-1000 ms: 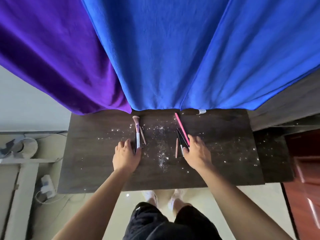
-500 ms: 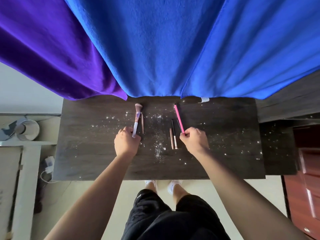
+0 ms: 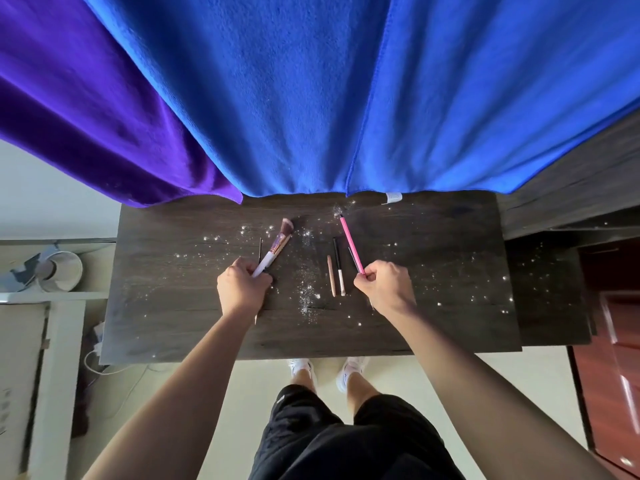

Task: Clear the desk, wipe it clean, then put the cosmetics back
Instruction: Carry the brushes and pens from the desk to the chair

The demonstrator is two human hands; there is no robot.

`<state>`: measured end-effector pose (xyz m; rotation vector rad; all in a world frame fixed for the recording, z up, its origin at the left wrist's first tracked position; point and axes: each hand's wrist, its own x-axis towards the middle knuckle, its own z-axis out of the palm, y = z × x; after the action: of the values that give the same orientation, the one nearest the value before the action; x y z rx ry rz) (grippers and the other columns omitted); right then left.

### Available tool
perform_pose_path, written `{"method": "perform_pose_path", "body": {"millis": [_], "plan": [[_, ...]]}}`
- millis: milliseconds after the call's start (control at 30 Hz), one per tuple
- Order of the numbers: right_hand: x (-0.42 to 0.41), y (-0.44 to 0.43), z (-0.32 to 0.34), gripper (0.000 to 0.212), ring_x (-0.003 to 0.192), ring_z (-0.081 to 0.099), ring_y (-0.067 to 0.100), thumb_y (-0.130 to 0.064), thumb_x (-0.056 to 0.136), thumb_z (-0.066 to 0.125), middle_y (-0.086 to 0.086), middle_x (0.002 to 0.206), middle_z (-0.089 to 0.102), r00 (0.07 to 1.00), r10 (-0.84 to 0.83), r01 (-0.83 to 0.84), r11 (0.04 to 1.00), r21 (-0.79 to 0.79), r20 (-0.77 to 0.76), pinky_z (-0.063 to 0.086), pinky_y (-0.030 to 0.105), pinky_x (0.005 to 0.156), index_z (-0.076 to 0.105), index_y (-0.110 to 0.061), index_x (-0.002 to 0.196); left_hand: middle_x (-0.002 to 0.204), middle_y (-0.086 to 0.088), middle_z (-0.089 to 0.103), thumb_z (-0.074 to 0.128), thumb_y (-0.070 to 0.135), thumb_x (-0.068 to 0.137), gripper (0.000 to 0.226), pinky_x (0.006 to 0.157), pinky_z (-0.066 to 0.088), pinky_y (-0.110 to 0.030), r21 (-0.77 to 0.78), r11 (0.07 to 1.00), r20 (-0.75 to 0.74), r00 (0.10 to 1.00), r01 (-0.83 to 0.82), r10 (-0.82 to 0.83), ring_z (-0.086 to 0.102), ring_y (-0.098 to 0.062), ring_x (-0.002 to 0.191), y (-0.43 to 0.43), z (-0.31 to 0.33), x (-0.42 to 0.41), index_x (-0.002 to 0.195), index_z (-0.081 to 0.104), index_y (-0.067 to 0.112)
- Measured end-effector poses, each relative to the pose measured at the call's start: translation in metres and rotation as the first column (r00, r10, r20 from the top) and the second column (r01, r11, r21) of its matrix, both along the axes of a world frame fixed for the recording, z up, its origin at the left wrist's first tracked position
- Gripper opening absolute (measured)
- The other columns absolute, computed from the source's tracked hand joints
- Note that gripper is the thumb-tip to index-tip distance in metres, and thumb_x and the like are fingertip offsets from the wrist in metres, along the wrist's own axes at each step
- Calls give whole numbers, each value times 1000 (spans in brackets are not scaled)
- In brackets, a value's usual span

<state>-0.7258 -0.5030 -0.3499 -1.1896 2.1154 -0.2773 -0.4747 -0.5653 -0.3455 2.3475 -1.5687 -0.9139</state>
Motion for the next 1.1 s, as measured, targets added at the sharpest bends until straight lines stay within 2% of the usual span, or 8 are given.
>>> {"method": "perform_pose_path", "body": {"millis": [133, 267, 367, 567, 733, 833, 933, 1100], "plan": [[-5, 0, 13, 16, 55, 66, 15, -31, 86, 69, -1, 67, 71, 998, -30, 33, 998, -49, 60, 57, 30, 65, 74, -16, 88, 61, 12, 60, 74, 17, 71, 10, 64, 38, -25, -27, 999, -98, 994, -46, 43, 55, -14, 62, 7, 14, -5, 77, 70, 23], [-10, 2, 23, 14, 52, 62, 9, -31, 85, 71, -7, 60, 67, 996, -44, 52, 993, -104, 78, 55, 28, 66, 73, -18, 84, 61, 11, 59, 76, 21, 71, 12, 67, 39, -25, -40, 995, -126, 988, -94, 88, 58, -19, 68, 8, 28, -15, 78, 70, 28], [-12, 4, 26, 12, 53, 62, 8, -31, 83, 72, -9, 60, 65, 993, -58, 70, 991, -118, 103, 55, 28, 65, 73, -19, 81, 58, 12, 57, 74, 24, 71, 9, 65, 38, -25, -47, 993, -130, 986, -108, 101, 56, -17, 64, 8, 37, -22, 75, 69, 30], [-14, 10, 28, 13, 57, 63, 8, -32, 82, 72, -11, 55, 61, 991, -69, 84, 987, -134, 117, 44, 18, 58, 72, -20, 79, 67, 10, 65, 78, 22, 68, 15, 66, 43, -28, -64, 985, -206, 968, -162, 146, 60, -13, 67, 12, 50, -27, 77, 66, 25], [-8, 12, 34, 15, 58, 65, 11, -33, 84, 71, -9, 53, 61, 991, -60, 77, 987, -144, 123, 53, 26, 66, 72, -19, 80, 63, 6, 67, 78, 20, 70, 12, 64, 46, -30, -69, 988, -249, 961, -137, 116, 59, -16, 63, 10, 59, -27, 77, 70, 26], [-2, 11, 40, 14, 61, 64, 9, -34, 84, 71, -9, 60, 64, 992, -65, 81, 985, -155, 104, 49, 24, 63, 72, -20, 81, 57, 6, 63, 74, 24, 70, 4, 60, 47, -30, -57, 988, -273, 954, -142, 121, 56, -16, 58, 6, 61, -25, 70, 70, 22], [5, 13, 47, 12, 61, 59, 5, -35, 84, 71, -13, 61, 62, 993, -99, 109, 981, -161, 72, 42, 20, 61, 71, -23, 80, 57, 2, 63, 67, 31, 70, 15, 60, 49, -32, -38, 992, -334, 937, -119, 99, 56, -19, 57, 5, 59, -18, 70, 68, 17], [23, 24, 55, 12, 63, 65, 11, -34, 83, 71, -12, 57, 61, 985, -169, 171, 971, -166, 26, 49, 23, 67, 72, -22, 80, 64, 4, 69, 63, 20, 81, 7, 64, 54, -34, -81, 994, -427, 904, -75, 34, 64, -14, 58, -5, 56, 8, 74, 66, 20]]}}
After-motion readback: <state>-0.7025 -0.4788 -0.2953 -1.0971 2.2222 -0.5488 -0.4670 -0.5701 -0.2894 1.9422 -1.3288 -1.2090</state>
